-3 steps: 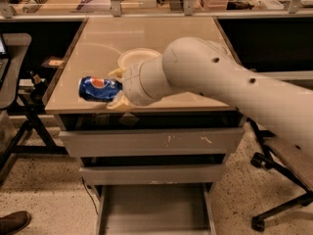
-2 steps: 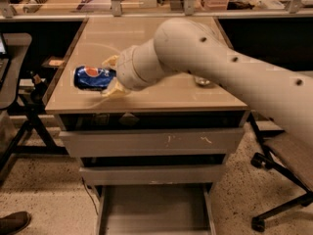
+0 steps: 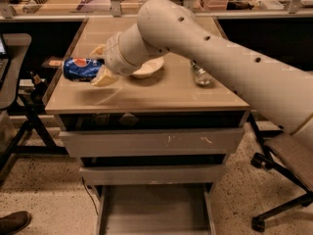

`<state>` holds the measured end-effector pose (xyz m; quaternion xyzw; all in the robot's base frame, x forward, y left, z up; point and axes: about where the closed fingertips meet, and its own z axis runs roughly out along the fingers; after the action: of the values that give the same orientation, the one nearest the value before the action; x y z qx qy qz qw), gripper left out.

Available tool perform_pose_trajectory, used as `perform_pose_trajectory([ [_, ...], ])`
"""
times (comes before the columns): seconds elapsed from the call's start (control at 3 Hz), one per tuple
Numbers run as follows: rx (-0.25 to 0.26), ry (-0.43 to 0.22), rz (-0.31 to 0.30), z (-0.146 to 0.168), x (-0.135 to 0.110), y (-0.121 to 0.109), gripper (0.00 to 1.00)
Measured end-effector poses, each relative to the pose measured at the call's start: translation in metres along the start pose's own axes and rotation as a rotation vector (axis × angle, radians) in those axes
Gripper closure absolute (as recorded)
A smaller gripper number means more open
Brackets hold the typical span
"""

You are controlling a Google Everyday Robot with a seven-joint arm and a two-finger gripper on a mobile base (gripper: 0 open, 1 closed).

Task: Pick pepsi can from bottom drawer and place on counter

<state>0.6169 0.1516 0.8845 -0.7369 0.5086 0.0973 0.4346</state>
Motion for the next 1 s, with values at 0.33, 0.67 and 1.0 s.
perform_pose_trajectory([
  [0.33, -0.062, -0.006, 0.008, 0.023, 0.007, -0.003, 1.00],
  [0.67, -0.117, -0.011, 0.037, 0.042, 0.015, 0.001, 1.00],
  [1.0, -0.144, -0.015, 0.056, 0.051, 0.020, 0.005, 1.00],
])
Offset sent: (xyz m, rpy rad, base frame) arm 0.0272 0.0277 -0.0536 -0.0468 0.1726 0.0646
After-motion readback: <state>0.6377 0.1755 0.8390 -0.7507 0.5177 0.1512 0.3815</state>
